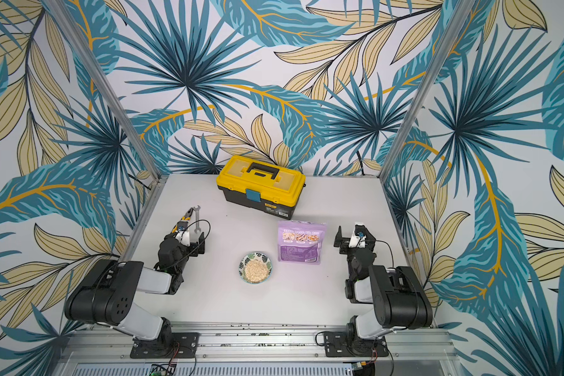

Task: Pour the oats into the breakfast bowl
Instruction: Reset both arms

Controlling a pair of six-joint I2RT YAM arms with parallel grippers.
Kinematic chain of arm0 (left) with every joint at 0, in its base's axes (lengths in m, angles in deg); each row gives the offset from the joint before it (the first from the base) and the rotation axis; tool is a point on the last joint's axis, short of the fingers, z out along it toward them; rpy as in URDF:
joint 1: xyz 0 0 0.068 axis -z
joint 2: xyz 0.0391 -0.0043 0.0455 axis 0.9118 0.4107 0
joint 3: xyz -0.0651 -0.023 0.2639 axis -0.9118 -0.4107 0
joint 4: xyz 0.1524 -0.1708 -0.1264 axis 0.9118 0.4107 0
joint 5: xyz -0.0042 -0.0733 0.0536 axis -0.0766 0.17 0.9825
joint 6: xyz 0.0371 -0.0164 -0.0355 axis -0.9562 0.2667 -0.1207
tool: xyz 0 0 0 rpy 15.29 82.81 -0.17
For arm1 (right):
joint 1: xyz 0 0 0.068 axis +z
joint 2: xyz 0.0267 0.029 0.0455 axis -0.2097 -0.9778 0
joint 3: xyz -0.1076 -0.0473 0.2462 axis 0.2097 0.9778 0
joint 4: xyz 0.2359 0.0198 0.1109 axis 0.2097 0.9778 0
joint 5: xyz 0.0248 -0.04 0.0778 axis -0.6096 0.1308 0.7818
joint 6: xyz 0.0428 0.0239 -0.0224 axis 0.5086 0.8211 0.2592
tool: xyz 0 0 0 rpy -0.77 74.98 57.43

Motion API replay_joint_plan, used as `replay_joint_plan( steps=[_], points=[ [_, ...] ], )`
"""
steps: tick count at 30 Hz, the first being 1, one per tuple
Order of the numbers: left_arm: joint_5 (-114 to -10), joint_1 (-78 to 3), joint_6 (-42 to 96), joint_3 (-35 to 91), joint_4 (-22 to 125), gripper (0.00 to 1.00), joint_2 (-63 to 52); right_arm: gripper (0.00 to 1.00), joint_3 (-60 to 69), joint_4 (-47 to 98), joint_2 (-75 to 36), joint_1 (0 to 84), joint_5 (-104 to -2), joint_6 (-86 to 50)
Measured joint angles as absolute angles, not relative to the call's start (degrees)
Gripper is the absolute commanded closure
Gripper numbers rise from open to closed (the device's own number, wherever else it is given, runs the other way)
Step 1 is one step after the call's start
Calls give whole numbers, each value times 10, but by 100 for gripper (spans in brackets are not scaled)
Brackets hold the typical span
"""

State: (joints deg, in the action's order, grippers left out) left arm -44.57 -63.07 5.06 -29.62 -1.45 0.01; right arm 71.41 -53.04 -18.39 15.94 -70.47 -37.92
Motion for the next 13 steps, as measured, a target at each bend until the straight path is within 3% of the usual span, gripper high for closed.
replay_joint_plan(
  steps=[13],
  points=[
    [-480,-632,55,-235,11,0,2,1,685,-510,-184,133,-678,-365]
  ],
)
